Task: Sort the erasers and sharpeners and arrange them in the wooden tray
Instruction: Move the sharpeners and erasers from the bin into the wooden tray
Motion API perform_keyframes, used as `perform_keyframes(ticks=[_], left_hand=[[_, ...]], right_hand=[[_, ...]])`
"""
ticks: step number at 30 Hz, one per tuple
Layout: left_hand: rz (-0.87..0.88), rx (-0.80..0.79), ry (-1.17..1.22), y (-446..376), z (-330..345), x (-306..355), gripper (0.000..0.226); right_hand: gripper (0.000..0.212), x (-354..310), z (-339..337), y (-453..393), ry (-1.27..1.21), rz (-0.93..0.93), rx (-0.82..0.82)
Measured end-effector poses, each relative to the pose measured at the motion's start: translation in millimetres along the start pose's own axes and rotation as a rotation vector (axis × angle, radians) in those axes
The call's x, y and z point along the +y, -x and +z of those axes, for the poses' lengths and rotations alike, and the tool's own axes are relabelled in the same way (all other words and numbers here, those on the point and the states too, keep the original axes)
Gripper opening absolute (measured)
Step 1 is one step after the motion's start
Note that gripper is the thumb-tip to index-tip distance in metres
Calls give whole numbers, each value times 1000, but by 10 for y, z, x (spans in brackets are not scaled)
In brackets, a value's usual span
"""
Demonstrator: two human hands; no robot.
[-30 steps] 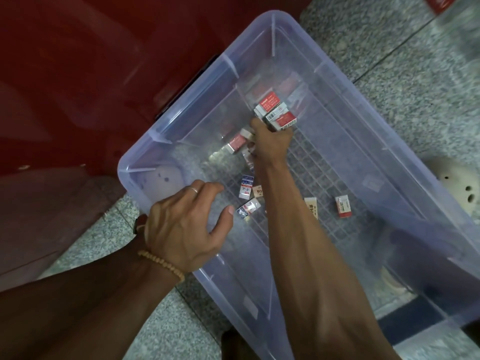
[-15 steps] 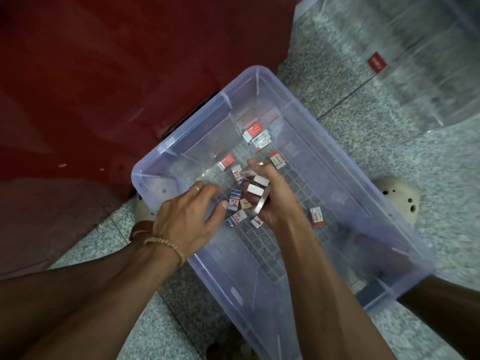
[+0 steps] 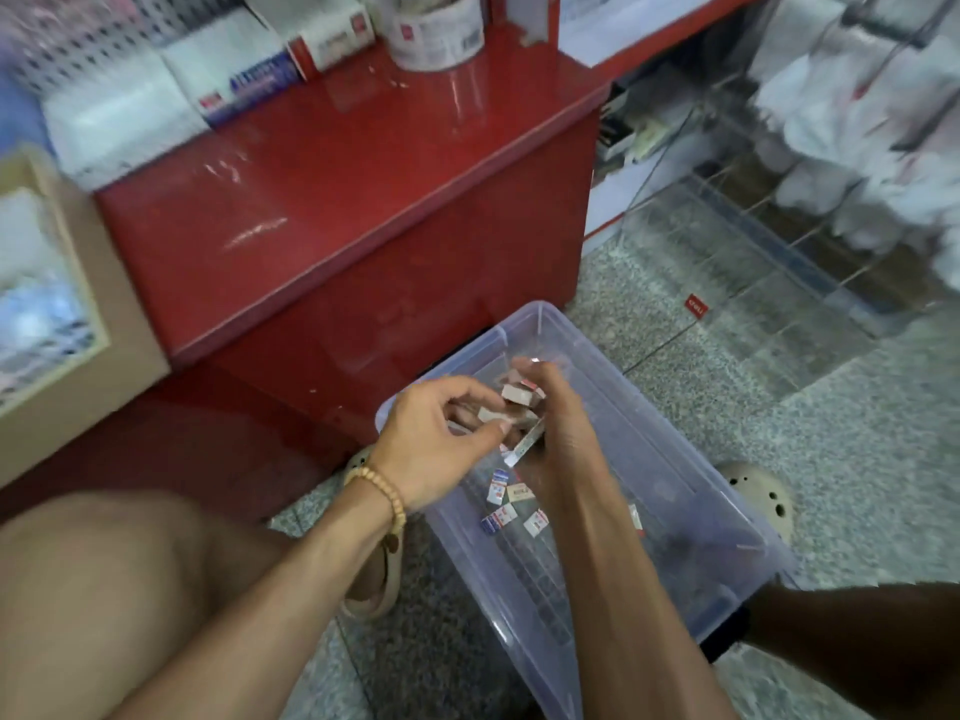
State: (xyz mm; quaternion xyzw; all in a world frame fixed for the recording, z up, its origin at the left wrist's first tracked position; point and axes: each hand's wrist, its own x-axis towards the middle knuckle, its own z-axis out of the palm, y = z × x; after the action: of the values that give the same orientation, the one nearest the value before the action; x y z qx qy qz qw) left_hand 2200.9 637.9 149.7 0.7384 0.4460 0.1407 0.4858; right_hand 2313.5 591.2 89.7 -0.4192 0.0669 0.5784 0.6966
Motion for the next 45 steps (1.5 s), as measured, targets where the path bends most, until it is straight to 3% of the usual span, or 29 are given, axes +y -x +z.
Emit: perform_keyframes(ticks=[11, 16, 18, 23, 28, 35, 45], left_hand=[[54, 68, 61, 455, -515, 590, 37], [35, 166, 83, 548, -763, 698, 27], [21, 208, 107, 590, -892, 743, 26], [18, 332, 146, 729, -1258, 786, 31], [10, 422, 203, 812, -1665, 657, 32], [-15, 518, 334, 816, -2296, 457, 31], [45, 444, 30, 529, -3432, 225, 34]], right_hand=[[12, -219, 515, 679, 41, -29, 2], [5, -395, 785, 1002, -80, -54, -129], [26, -408, 916, 1109, -20, -73, -216], [42, -286, 1290, 1177, 35, -70, -317], [38, -69, 1750, 1151, 227, -30, -302], [37, 313, 2342, 1052, 573, -119, -298], [14, 461, 3074, 727, 761, -209, -448]])
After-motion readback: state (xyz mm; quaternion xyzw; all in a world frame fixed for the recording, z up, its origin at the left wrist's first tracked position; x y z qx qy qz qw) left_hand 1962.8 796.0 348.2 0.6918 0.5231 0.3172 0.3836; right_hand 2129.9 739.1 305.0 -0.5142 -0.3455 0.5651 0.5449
